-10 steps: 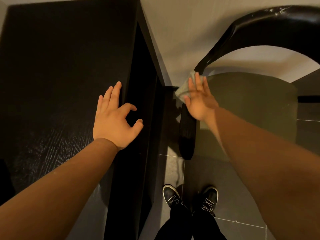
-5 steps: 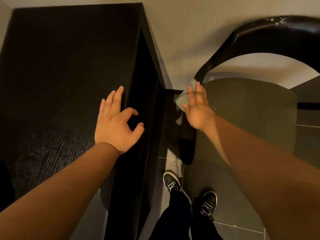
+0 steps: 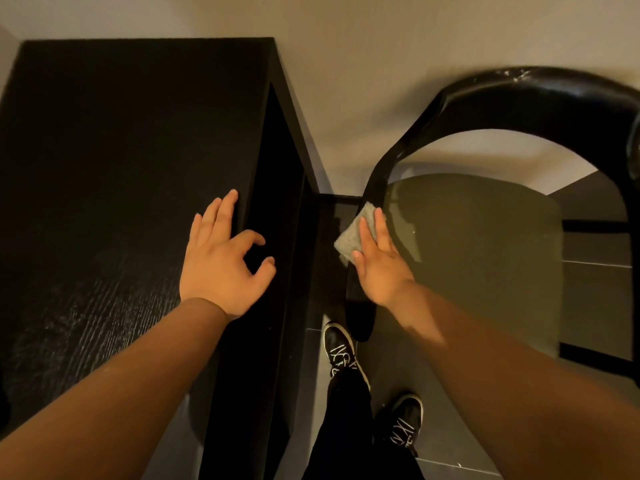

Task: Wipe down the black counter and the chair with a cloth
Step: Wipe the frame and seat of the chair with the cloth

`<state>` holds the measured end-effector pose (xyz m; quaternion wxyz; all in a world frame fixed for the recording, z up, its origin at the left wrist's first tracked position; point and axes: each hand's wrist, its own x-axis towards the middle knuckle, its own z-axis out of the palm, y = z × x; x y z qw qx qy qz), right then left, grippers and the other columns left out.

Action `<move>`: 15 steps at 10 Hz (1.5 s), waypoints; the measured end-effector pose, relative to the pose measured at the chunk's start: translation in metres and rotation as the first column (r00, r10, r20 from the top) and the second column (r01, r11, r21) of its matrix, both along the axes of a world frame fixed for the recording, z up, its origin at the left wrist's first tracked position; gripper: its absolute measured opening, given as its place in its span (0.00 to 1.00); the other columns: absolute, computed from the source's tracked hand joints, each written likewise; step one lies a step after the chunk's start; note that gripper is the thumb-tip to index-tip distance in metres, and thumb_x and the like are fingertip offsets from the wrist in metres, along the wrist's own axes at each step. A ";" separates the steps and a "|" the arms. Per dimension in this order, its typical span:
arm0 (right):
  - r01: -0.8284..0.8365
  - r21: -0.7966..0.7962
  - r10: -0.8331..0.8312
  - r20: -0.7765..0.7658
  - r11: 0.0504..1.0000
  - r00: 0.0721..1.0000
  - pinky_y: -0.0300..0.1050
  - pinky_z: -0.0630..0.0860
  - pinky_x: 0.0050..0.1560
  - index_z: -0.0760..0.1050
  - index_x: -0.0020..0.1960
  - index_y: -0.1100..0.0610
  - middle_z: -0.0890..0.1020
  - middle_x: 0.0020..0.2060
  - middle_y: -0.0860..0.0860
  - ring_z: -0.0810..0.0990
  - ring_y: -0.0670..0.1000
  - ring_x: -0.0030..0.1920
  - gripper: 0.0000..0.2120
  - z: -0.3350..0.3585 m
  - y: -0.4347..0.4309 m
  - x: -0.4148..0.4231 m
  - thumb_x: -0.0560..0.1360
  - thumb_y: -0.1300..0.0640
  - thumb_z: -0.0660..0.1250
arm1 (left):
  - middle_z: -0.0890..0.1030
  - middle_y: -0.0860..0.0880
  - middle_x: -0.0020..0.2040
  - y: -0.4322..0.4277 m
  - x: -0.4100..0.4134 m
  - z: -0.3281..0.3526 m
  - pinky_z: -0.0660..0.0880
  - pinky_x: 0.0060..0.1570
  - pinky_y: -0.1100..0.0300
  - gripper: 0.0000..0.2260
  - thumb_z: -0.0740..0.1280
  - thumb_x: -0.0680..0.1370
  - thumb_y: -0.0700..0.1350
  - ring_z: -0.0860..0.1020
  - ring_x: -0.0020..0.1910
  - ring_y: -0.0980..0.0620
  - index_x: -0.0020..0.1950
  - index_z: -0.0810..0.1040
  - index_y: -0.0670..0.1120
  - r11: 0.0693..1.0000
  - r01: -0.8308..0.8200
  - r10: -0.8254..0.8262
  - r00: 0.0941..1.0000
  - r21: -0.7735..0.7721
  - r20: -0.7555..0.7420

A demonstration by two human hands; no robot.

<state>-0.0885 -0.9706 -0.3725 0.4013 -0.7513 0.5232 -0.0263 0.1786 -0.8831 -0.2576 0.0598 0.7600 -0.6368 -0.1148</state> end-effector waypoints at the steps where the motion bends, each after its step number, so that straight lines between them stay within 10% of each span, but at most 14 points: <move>1: 0.045 0.040 -0.046 0.009 0.998 0.999 0.43 0.66 0.73 0.42 0.85 0.50 0.32 0.83 0.48 0.60 0.58 0.80 0.31 0.008 -0.057 0.009 0.88 0.55 0.53 | 0.55 0.46 0.86 0.000 0.000 -0.001 0.46 0.83 0.42 0.15 0.65 0.77 0.60 0.50 0.85 0.42 0.59 0.84 0.56 1.000 -0.012 0.011 1.000 0.003 0.020; 2: 0.066 0.114 -0.073 0.062 0.991 0.995 0.26 0.58 0.68 0.51 0.84 0.61 0.49 0.85 0.54 0.55 0.52 0.81 0.29 0.020 -0.086 0.005 0.85 0.71 0.51 | 0.56 0.45 0.86 -0.001 -0.004 -0.002 0.47 0.83 0.41 0.12 0.69 0.79 0.55 0.51 0.85 0.41 0.59 0.84 0.54 1.000 -0.030 0.030 0.998 0.000 0.058; 4: -0.021 0.012 0.022 -0.122 1.000 0.992 0.53 0.61 0.79 0.65 0.81 0.55 0.57 0.83 0.51 0.60 0.59 0.81 0.26 0.036 -0.046 -0.022 0.83 0.61 0.61 | 0.63 0.35 0.80 -0.016 -0.035 -0.001 0.46 0.82 0.36 0.14 0.71 0.76 0.51 0.59 0.80 0.34 0.58 0.83 0.46 0.998 -0.068 0.067 0.972 -0.002 0.225; 6: -0.192 -0.224 0.134 -0.252 0.956 0.959 0.56 0.49 0.83 0.51 0.85 0.52 0.42 0.85 0.49 0.42 0.59 0.84 0.38 0.033 -0.066 -0.036 0.80 0.66 0.63 | 0.72 0.42 0.76 -0.055 -0.129 -0.044 0.50 0.82 0.40 0.23 0.67 0.77 0.55 0.64 0.78 0.40 0.70 0.78 0.47 0.999 0.036 -0.036 0.999 0.025 0.008; 7: -0.276 -0.267 0.207 -0.259 0.923 0.943 0.56 0.49 0.83 0.52 0.85 0.53 0.45 0.85 0.50 0.40 0.58 0.84 0.36 0.011 -0.088 -0.035 0.81 0.65 0.62 | 0.73 0.42 0.75 -0.070 -0.154 -0.089 0.59 0.79 0.45 0.26 0.67 0.79 0.53 0.66 0.76 0.41 0.75 0.73 0.44 0.971 -0.181 0.204 0.968 0.155 -0.144; 9: -0.512 -0.477 0.420 -0.292 0.714 0.859 0.54 0.39 0.80 0.57 0.84 0.56 0.54 0.84 0.53 0.46 0.59 0.84 0.31 -0.039 -0.131 -0.031 0.83 0.59 0.63 | 0.80 0.43 0.62 -0.102 -0.172 -0.142 0.77 0.54 0.47 0.19 0.63 0.84 0.53 0.80 0.59 0.39 0.72 0.72 0.47 0.935 -0.321 0.354 0.868 0.150 -0.348; 11: -0.474 -0.565 0.258 -0.421 0.675 0.870 0.56 0.34 0.81 0.48 0.85 0.51 0.48 0.85 0.50 0.42 0.58 0.84 0.31 -0.041 -0.188 -0.055 0.85 0.53 0.55 | 0.82 0.47 0.58 -0.142 -0.194 -0.146 0.71 0.41 0.54 0.24 0.53 0.86 0.61 0.82 0.52 0.44 0.77 0.69 0.51 0.856 -0.478 0.506 0.853 0.198 -0.129; 13: -0.692 -0.461 0.543 -0.429 0.556 0.722 0.54 0.33 0.81 0.45 0.85 0.51 0.45 0.85 0.52 0.39 0.57 0.83 0.40 -0.035 -0.180 -0.053 0.80 0.61 0.60 | 0.76 0.53 0.44 -0.138 -0.195 -0.147 0.67 0.35 0.55 0.23 0.54 0.84 0.62 0.73 0.38 0.51 0.73 0.70 0.51 0.850 -0.501 0.516 0.854 0.164 -0.070; 15: -0.730 -0.443 0.259 -0.733 0.520 0.629 0.59 0.28 0.77 0.39 0.84 0.59 0.40 0.84 0.59 0.34 0.63 0.82 0.36 -0.020 -0.223 -0.044 0.83 0.52 0.53 | 0.73 0.56 0.37 -0.138 -0.201 -0.147 0.70 0.31 0.56 0.23 0.55 0.83 0.64 0.73 0.33 0.55 0.71 0.71 0.51 0.842 -0.523 0.530 0.848 0.128 -0.022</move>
